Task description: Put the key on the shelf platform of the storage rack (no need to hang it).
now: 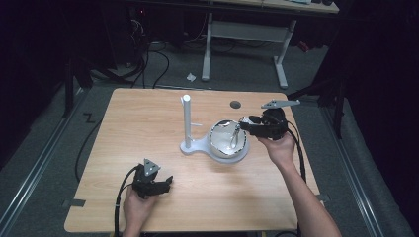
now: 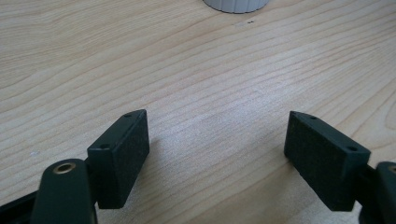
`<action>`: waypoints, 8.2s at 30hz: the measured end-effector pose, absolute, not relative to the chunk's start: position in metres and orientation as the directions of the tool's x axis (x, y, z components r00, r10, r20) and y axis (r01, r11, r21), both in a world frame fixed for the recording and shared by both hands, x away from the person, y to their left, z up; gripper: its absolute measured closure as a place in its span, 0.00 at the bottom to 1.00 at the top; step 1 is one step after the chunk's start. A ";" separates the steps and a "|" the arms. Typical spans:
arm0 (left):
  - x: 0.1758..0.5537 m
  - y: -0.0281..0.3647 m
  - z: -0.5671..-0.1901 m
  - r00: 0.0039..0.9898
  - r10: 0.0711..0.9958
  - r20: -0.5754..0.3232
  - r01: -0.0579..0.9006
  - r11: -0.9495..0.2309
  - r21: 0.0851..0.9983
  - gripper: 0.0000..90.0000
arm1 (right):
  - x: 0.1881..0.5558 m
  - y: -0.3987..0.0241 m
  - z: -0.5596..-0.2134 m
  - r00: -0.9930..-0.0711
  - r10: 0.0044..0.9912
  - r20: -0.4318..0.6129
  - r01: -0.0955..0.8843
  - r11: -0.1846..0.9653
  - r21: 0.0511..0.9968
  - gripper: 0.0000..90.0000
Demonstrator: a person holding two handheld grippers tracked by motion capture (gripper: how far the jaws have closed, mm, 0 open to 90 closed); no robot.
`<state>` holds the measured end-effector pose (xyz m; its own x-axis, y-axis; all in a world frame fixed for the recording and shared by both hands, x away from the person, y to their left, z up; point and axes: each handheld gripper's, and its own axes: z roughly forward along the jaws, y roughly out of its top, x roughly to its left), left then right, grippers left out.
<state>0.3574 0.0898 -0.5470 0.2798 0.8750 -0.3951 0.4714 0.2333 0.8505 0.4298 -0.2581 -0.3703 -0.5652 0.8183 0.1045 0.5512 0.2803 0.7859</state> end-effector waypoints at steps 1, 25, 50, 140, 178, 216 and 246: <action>0.357 0.090 -0.547 0.279 0.875 -0.396 0.470 0.235 0.851 0.25 | 0.430 -0.258 -0.372 -0.562 0.820 0.109 0.557 0.278 0.783 0.57; 0.357 0.090 -0.547 0.279 0.875 -0.396 0.470 0.236 0.851 0.25 | 0.446 -0.236 -0.397 -0.568 0.807 0.162 0.592 0.263 0.762 0.56; 0.357 0.090 -0.547 0.278 0.874 -0.398 0.470 0.238 0.850 0.25 | 0.454 -0.212 -0.419 -0.584 0.796 0.159 0.613 0.304 0.729 0.56; 0.357 0.090 -0.547 0.278 0.874 -0.398 0.471 0.237 0.850 0.25 | 0.407 -0.293 -0.428 -0.485 0.856 0.176 0.613 0.189 0.767 0.56; 0.357 0.090 -0.547 0.278 0.874 -0.397 0.471 0.236 0.850 0.25 | 0.360 -0.339 -0.434 -0.429 0.876 0.219 0.615 0.106 0.781 0.58; 0.357 0.090 -0.547 0.278 0.874 -0.398 0.470 0.238 0.850 0.25 | 0.320 -0.349 -0.459 -0.418 0.862 0.285 0.628 0.048 0.776 0.58; 0.357 0.090 -0.547 0.279 0.875 -0.397 0.470 0.236 0.851 0.25 | 0.317 -0.327 -0.482 -0.431 0.860 0.274 0.628 0.068 0.775 0.59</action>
